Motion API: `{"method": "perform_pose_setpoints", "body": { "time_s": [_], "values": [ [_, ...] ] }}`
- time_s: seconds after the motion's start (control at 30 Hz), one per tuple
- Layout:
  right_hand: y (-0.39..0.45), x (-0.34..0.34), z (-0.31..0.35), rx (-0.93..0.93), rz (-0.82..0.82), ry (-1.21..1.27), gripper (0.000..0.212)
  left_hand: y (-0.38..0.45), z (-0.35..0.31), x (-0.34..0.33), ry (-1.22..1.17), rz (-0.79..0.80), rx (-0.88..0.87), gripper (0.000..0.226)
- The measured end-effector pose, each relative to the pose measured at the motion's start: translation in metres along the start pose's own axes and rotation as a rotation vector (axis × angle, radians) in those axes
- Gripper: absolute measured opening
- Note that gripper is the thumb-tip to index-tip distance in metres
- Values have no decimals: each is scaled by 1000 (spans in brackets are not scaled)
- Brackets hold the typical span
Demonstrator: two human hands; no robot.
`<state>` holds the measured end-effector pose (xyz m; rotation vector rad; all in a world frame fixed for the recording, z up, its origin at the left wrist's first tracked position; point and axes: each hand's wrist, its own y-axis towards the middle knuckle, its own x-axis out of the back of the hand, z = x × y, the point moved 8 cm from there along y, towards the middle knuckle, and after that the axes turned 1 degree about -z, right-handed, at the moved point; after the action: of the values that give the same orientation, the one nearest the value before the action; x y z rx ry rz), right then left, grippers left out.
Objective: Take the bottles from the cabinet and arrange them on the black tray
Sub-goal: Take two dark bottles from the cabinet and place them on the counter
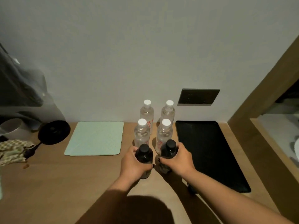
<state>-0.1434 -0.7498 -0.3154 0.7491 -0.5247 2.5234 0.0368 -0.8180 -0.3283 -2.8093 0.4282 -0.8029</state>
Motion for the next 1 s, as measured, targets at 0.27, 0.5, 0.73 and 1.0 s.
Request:
{"method": "perform_pose_setpoints", "body": {
  "time_s": [0.27,0.5,0.73,1.0],
  "values": [
    [4,-3,-20,-95,-23,20,59,9,16,-14,3,62,-38,61],
    [-4,-5,-42,-166,-26,37,61,6,16,-15,47,129,-52,62],
    [-7,-4,-34,-171,62,39,70,4,-6,-9,65,188,-108,68],
    [-15,41,10,-40,-52,92,68,-2,-83,5,69,255,-353,41]
  ]
}}
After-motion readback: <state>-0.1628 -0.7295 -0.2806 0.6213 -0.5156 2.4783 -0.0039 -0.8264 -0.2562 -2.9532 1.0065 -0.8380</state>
